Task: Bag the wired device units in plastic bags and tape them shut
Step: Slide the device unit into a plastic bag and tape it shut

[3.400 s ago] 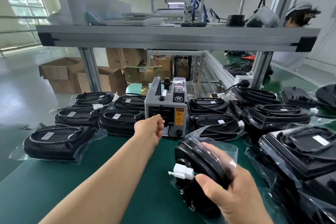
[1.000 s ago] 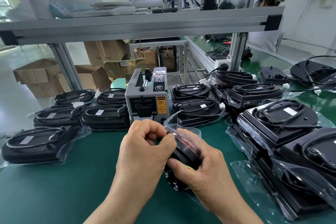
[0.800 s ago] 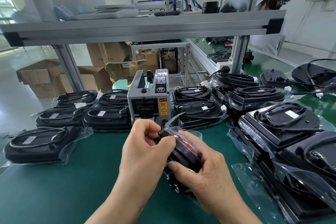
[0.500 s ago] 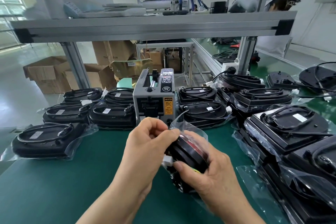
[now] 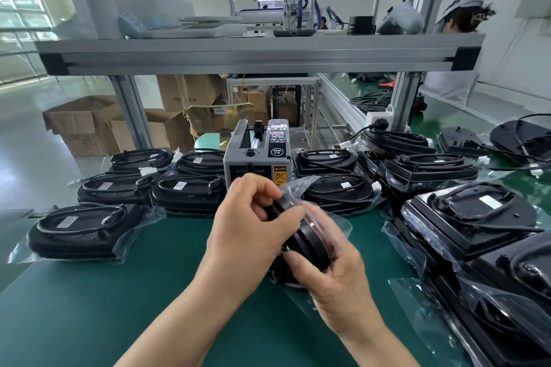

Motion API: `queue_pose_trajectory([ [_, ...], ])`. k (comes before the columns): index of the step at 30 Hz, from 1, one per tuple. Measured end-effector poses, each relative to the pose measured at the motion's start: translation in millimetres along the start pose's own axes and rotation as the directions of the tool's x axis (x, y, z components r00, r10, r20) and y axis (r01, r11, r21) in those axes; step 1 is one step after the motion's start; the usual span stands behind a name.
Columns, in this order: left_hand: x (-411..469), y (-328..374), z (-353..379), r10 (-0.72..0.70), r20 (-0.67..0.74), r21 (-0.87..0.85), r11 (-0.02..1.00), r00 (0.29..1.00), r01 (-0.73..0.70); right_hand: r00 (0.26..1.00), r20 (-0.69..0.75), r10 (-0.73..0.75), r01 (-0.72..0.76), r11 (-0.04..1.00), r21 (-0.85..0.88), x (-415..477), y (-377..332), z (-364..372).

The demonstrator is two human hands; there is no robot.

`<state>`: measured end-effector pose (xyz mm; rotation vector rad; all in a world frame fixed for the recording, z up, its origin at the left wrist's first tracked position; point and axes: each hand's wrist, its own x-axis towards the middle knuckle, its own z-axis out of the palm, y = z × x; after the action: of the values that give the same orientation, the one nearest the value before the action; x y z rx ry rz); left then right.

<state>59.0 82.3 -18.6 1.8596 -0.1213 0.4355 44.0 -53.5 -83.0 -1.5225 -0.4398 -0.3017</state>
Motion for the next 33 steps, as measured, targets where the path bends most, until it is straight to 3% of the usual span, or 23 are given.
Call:
queue_pose_trajectory([
  [10,-32.6,-19.5,-12.2,0.342,0.154,0.144,0.920,0.927,-0.364,0.965,0.237,0.116,-0.104,0.993,-0.064,-37.4,9.2,-22.7],
  [15,-61.0,-41.5,5.7,0.464,0.228,0.102,0.863,0.856,-0.495,0.985,0.120,0.120,-0.111,0.991,-0.077,-48.6,5.4,-17.1],
  [19,-70.4,-57.9,15.4,0.482,0.270,0.049,0.858,0.834,-0.511,0.966,-0.025,0.257,-0.259,0.961,-0.094,-53.4,11.9,-12.4],
  [25,-67.8,-68.6,12.3,0.501,0.310,-0.023,0.854,0.808,-0.520,0.962,-0.059,0.268,-0.274,0.935,-0.226,-47.1,16.5,-19.7],
  [28,-58.7,-62.8,6.8,0.385,0.230,-0.084,0.923,0.894,-0.376,0.967,-0.070,0.246,-0.255,0.917,-0.307,-43.3,14.2,-17.3],
  [30,-37.9,-58.6,4.0,0.155,0.051,-0.083,0.985,0.987,-0.150,0.966,-0.107,0.236,-0.258,0.919,-0.298,-43.0,13.5,-13.7],
  [33,12.4,-62.4,4.9,-0.204,-0.113,-0.142,0.972,0.972,0.188,0.951,-0.193,0.242,-0.284,0.931,-0.229,-43.9,14.3,-8.4],
])
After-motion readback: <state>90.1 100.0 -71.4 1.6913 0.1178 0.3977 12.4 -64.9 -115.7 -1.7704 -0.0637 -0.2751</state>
